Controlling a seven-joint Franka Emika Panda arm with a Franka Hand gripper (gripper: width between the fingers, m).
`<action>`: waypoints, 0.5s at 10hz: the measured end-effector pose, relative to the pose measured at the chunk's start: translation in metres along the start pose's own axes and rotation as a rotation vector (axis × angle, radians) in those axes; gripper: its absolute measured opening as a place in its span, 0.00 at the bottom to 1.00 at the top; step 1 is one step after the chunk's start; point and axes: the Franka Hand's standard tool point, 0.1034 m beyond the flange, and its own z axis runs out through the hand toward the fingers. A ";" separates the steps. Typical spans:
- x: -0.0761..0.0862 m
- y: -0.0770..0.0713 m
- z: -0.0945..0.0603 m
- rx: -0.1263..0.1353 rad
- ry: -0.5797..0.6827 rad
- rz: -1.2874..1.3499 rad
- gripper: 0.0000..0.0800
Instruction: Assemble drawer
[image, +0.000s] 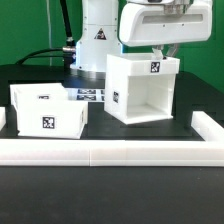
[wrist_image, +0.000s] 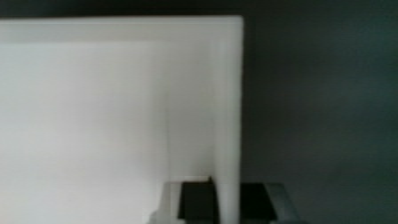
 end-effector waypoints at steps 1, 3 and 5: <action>0.011 0.010 -0.001 0.000 0.012 0.014 0.05; 0.029 0.029 -0.003 0.001 0.031 0.042 0.05; 0.058 0.042 -0.005 0.005 0.063 0.096 0.05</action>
Offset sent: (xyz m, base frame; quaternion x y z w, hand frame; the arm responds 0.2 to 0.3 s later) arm 0.0493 -0.0186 -0.0161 -0.0031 0.0015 0.0555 0.9985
